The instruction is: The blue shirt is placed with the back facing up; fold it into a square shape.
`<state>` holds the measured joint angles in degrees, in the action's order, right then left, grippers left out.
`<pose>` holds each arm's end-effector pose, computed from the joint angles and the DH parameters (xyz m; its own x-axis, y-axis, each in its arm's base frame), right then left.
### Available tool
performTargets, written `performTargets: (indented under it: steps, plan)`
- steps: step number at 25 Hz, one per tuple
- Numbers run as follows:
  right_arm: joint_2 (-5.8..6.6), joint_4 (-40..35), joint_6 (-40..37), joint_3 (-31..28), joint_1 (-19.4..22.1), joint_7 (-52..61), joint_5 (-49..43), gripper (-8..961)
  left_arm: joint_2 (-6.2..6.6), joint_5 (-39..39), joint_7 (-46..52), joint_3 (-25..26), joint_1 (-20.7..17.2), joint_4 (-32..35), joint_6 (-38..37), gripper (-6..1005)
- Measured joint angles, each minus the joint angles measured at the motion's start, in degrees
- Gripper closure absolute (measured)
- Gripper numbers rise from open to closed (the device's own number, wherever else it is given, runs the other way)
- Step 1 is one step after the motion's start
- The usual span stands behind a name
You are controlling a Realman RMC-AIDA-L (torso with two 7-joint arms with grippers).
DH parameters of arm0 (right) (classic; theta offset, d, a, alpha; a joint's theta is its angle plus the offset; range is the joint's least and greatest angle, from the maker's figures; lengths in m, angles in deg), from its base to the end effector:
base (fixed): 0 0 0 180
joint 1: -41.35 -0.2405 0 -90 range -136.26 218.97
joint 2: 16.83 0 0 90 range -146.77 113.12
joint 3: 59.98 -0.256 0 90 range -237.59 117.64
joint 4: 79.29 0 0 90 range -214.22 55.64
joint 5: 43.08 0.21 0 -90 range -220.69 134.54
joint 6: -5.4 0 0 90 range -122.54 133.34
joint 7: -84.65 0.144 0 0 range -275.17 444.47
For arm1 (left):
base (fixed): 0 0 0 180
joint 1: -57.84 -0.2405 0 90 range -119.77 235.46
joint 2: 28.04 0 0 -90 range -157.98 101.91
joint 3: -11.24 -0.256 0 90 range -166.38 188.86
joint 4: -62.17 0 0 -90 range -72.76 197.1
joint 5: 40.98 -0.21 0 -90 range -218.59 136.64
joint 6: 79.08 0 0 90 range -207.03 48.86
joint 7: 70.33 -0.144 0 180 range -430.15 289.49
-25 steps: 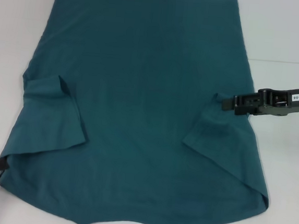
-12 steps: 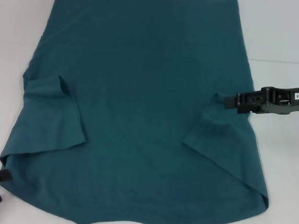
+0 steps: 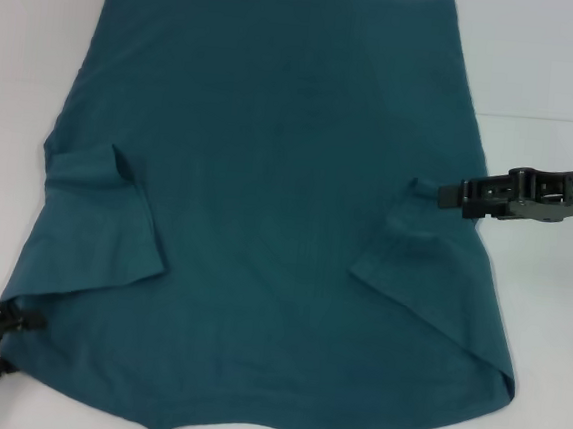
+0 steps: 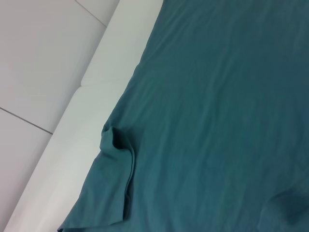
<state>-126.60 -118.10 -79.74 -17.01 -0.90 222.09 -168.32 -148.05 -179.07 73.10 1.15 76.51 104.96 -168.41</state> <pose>0.2369 0.3998 0.0541 0.3360 -0.8760 -0.3461 -0.9323 -0.3615 0.0097 -0.3856 0.2423 0.0393 -0.4296 0.7553 0.4950 0.9007 0.3189 0.2951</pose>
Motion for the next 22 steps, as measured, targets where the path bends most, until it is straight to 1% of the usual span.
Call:
performTargets:
  steps: [8,14,15,16,19,22]
  plan:
    - [0.00,0.06,0.09,-0.06,0.13,-0.06,0.00,316,0.25,0.85,-0.04,0.44,1.05,-2.40,4.70,270]
    - [0.00,0.06,0.08,-0.30,0.16,-0.07,0.00,316,0.02,3.22,-0.99,0.68,0.94,-2.83,6.73,269]
    - [0.00,0.06,0.06,-0.40,0.16,-0.07,0.00,316,-0.05,5.16,-2.01,0.77,0.36,-2.63,6.07,268]
    - [0.01,0.06,0.07,-0.53,0.17,-0.07,0.00,316,-0.05,5.16,-2.01,0.77,0.36,-2.63,6.07,268]
    - [0.04,0.06,0.04,-0.70,0.23,-0.07,0.00,315,-0.17,9.12,-4.96,1.35,-0.86,-2.52,2.66,267]
    - [0.10,0.06,0.06,-0.69,0.26,-0.07,-0.01,315,-0.20,10.24,-6.50,2.18,-1.68,-2.49,1.01,267]
